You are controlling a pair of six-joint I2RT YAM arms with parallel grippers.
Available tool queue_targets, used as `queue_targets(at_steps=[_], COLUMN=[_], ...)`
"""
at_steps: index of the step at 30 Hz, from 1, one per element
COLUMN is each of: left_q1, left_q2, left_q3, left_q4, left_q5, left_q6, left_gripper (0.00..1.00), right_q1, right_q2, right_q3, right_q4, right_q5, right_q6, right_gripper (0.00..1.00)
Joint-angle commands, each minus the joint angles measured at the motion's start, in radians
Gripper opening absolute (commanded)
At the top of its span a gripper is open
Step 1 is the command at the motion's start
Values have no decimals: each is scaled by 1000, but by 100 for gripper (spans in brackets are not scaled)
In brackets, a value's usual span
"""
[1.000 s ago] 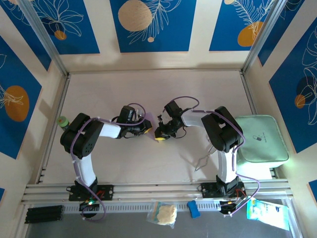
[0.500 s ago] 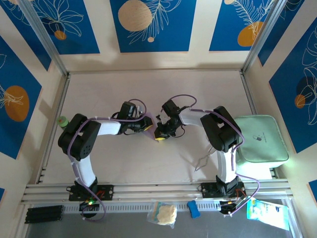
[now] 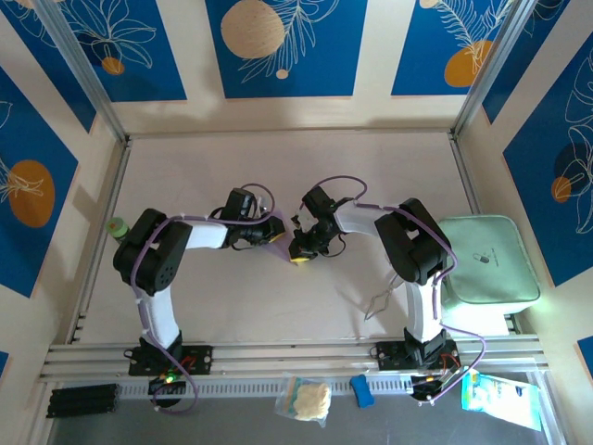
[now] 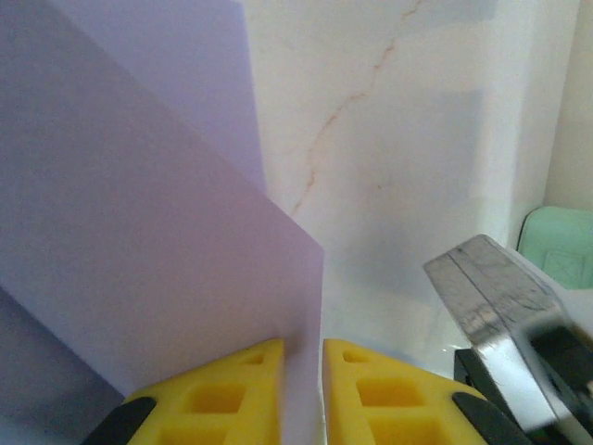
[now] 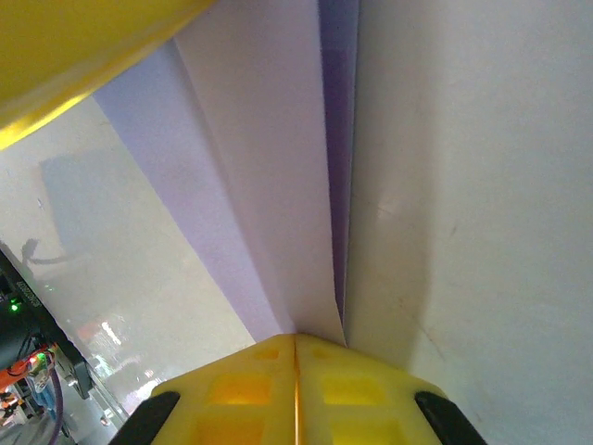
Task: Fold a paper plane with a square sheet of paper (pick it up from the middle)
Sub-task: Fourth fold the wing at the center of the table.
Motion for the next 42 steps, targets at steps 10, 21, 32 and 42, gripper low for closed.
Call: queue_targets(at_steps=[10, 21, 32, 42], left_q1=[19, 23, 24, 25], left_q2=[48, 58, 58, 56], left_q3=[36, 13, -4, -10], left_q4=[-42, -102, -79, -71], left_q5=[-18, -55, -41, -34], left_q6=[24, 13, 6, 2], left_gripper=[19, 19, 18, 19], right_q1=[-1, -6, -3, -2], right_q2=[34, -36, -49, -87], right_q3=[-30, -58, -93, -91], right_q4=[-81, -60, -70, -33], right_q5=[43, -46, -30, -33], right_q6=[-3, 19, 28, 30], right_gripper=[9, 8, 9, 8])
